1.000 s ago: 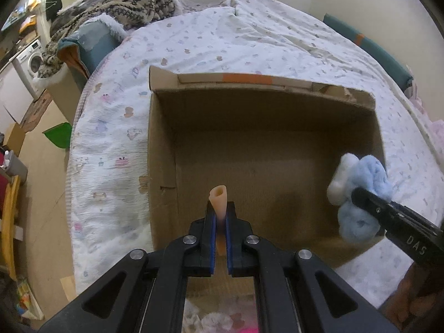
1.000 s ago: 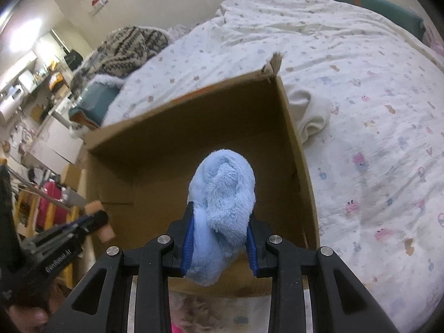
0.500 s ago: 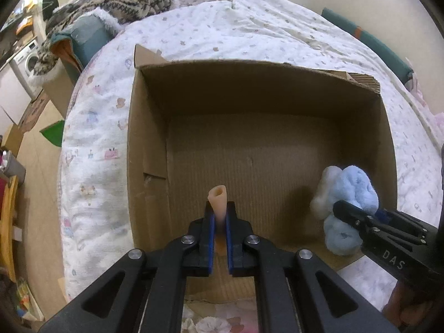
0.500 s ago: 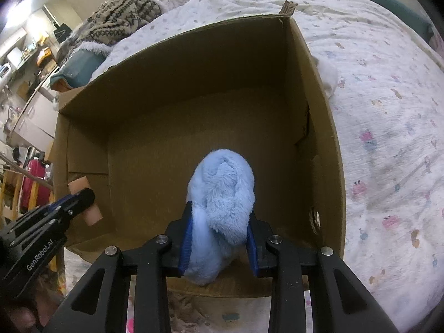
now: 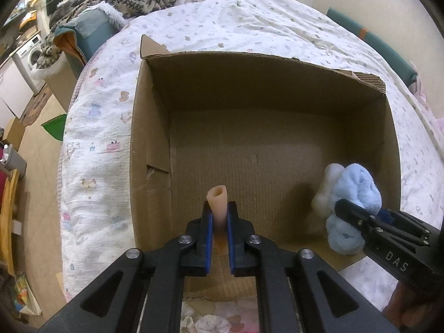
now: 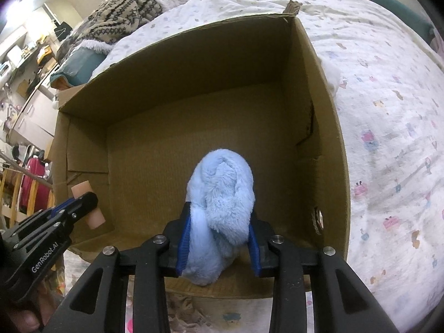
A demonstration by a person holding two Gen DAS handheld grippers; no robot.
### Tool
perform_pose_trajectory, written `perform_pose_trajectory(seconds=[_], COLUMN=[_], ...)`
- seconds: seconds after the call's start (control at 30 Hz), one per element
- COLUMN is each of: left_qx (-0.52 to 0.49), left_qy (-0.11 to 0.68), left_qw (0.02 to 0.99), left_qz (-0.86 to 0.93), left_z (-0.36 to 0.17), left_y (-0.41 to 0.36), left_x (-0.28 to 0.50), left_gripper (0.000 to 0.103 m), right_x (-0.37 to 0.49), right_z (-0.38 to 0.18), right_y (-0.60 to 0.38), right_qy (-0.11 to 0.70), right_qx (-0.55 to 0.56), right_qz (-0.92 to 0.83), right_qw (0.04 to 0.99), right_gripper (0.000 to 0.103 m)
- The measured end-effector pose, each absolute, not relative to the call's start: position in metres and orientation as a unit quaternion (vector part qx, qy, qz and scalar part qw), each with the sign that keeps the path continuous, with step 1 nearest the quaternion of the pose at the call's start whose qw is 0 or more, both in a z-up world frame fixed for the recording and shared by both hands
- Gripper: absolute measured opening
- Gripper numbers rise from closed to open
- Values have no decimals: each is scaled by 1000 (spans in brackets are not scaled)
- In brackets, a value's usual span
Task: Organize soft objects
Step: 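Open both tools to drop the cylinder and sock bundle into the box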
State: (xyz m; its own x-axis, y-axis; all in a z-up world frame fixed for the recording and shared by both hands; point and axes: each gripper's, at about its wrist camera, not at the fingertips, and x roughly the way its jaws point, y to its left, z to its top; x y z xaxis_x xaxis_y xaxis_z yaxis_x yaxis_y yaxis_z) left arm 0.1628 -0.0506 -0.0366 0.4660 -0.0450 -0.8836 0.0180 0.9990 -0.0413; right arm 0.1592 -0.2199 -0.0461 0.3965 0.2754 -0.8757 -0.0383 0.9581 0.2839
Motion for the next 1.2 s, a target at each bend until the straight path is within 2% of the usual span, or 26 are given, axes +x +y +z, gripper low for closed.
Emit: perform_pose_trajectory(seconds=[0.2,0.43,0.53,0.6,0.63,0.67,0.8,1.2], left_qx=[-12,-7,1,3,1,1,2,14], left_qy=[516,509,500,494,490,487,477,449], left_qw=[857,860,866,869,871,873,878,892], left_qz=[-17,-21,-23,-26,-27,-28,-38,-40], left_z=[-36,-30,-25,-21,-19,-17,-9,19], left_y=[-51,-53,-53,-53,-53,-53,-54,-44], left_x=[162,157,153,150,148,147,138,107], left_gripper=[10,18,30,46,58,64,66,66], right_x=[159,157,154,153,154,153,152,125], right_z=[-44,-34,-27,-23,-22,-20,-20,-2], right_y=[-218,-222,-223,-222,-222,-223,-226,-232], right_qy=[537,518,506,499,496,494,500,494], right_qx=[106,117,119,118,119,122,135,126], right_qz=[99,106,107,105,105,104,104,96], right_qw=[831,841,848,852,854,855,849,855], right_gripper=[43,49,60,66,69,72,75,75])
